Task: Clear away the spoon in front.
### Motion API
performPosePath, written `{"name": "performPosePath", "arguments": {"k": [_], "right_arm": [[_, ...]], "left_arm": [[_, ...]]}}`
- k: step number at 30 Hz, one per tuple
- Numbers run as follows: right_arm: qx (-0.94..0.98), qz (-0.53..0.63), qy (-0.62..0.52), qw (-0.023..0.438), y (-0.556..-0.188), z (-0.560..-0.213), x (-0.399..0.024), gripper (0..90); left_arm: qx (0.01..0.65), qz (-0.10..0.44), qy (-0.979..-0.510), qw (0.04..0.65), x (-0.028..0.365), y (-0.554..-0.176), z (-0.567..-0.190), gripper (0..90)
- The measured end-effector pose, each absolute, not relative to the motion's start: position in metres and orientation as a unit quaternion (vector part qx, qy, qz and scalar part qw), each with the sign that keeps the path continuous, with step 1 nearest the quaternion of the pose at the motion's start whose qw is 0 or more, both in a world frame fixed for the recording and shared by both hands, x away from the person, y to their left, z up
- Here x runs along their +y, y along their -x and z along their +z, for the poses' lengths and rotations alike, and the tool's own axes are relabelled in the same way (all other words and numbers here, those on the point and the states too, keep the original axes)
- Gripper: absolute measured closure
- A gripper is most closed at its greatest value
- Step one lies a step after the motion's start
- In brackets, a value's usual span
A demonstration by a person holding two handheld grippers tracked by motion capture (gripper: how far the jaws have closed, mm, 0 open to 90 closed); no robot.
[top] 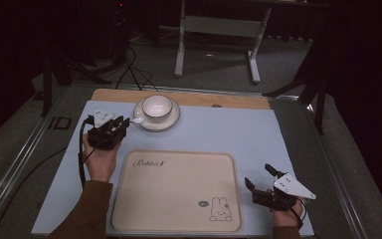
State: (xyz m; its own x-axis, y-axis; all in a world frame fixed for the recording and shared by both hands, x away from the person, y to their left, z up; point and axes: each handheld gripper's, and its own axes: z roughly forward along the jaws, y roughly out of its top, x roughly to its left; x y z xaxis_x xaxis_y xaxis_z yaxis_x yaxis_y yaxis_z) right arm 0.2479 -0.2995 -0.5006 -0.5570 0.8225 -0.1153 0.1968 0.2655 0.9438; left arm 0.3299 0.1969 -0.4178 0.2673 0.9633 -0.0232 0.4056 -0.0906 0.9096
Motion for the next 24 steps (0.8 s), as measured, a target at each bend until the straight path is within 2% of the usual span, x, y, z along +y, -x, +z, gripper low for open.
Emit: {"name": "performPosePath", "arguments": {"k": [24], "right_arm": [[0.732, 0.494, -0.348, 0.315, -0.248, -0.501, -0.299, 14.2]], "left_arm": [[0.524, 0.318, -0.657, 0.439, 0.203, -0.311, -0.423, 73.8]]}}
